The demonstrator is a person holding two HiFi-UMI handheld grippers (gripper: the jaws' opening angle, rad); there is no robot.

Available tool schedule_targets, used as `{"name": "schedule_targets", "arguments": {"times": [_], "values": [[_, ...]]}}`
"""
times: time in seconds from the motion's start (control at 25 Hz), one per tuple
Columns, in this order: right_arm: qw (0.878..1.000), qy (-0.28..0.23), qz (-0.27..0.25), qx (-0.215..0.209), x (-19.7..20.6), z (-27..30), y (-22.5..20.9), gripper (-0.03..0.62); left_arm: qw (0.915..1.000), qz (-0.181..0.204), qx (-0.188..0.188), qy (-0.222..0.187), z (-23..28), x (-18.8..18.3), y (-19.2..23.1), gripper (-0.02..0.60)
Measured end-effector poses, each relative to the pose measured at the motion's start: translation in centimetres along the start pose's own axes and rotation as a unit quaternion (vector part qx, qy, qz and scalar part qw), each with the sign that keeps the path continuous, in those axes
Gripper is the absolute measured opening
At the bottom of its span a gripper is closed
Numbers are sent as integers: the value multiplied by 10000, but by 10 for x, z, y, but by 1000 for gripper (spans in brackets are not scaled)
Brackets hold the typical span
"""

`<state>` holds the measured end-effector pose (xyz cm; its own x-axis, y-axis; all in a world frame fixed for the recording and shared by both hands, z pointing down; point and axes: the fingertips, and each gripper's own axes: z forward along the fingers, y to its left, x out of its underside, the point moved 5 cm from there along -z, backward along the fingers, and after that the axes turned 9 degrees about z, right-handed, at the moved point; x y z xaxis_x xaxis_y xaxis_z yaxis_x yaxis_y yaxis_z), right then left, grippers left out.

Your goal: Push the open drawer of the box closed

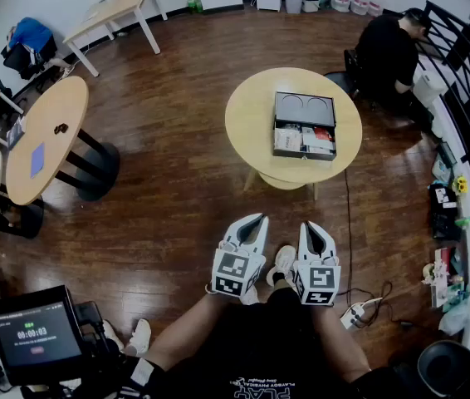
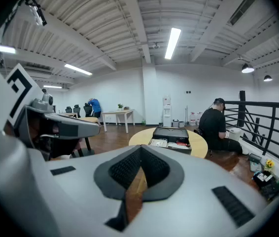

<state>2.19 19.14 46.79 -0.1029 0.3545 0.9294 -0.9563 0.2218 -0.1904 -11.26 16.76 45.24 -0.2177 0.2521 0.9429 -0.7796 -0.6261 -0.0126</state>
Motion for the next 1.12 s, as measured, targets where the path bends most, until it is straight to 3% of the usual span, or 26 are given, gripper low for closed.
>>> {"name": "schedule_targets", "arguments": {"times": [0.68, 0.96, 1.12], "values": [[9997, 2, 47, -244, -40, 98, -86, 5, 9992, -180, -203, 283, 136, -32, 31, -5], [9990, 164, 120, -398, -50, 132, -110, 5, 9986, -229, -353, 312, 175, -42, 39, -4], [9986, -44, 19, -521, -68, 142, -117, 5, 9983, -286, -452, 238, 184, -49, 43, -5]]}}
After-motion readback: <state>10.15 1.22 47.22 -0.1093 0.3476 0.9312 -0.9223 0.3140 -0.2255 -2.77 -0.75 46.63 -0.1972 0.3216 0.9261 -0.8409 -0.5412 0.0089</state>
